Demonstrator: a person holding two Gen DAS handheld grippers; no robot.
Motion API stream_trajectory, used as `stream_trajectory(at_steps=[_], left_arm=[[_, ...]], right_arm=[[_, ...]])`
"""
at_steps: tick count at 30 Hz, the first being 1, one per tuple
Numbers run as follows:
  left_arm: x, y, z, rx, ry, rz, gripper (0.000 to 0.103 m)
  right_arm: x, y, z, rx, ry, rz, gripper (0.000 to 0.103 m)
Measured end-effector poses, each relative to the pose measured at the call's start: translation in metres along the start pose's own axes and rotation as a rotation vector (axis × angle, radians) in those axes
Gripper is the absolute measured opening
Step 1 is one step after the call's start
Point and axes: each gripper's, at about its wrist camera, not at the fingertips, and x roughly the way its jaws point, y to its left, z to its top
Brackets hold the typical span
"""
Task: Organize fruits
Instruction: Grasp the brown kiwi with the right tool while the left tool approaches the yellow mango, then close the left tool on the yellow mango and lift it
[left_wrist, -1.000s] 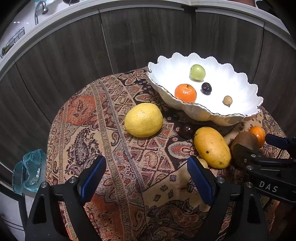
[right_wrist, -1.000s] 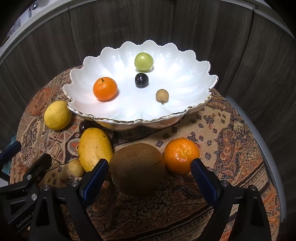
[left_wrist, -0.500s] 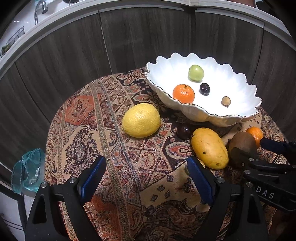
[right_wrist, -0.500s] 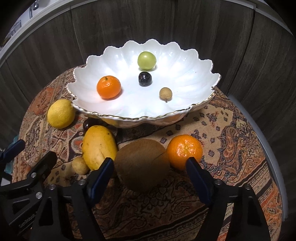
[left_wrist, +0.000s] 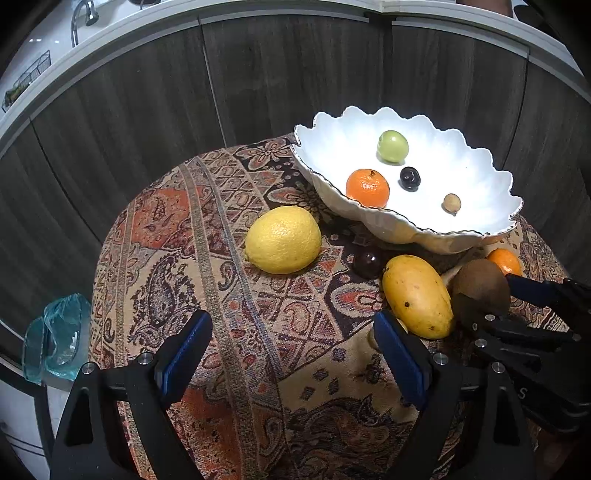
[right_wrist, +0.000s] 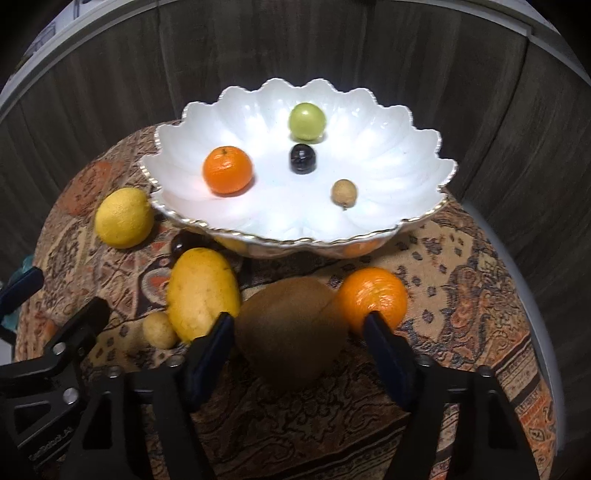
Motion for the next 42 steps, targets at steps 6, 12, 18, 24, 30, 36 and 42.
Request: stream_trajectory(at_steps=[6, 12, 18, 24, 30, 36, 42], left_arm=[[-0.005, -0.005, 0.001, 0.011, -0.013, -0.007, 0.090], [-0.011, -0.014, 0.003, 0.020, -0.021, -0.023, 0.089], [-0.014, -0.030, 0.010, 0.036, -0.022, -0.057, 0.089], [-0.010, -0.051, 0.017, 0.057, -0.012, -0.089, 0.089], [0.007, -0.073, 0.024, 0.089, 0.015, -0.102, 0.078], [0.028, -0.084, 0.028, 0.095, 0.058, -0.110, 0.073], [0.044, -0.089, 0.025, 0.090, 0.111, -0.135, 0.064]], right_arm=[[-0.005, -0.006, -0.004, 0.027, 0.004, 0.027, 0.061], [-0.019, -0.014, -0.005, 0.041, -0.027, 0.025, 0.060], [-0.032, -0.032, -0.003, 0.074, -0.051, 0.013, 0.060], [-0.045, -0.050, -0.003, 0.082, -0.083, -0.028, 0.060], [-0.045, -0.068, -0.001, 0.107, -0.096, -0.060, 0.060], [-0.043, -0.073, 0.004, 0.107, -0.111, -0.082, 0.060], [-0.040, -0.073, 0.008, 0.095, -0.122, -0.093, 0.061]])
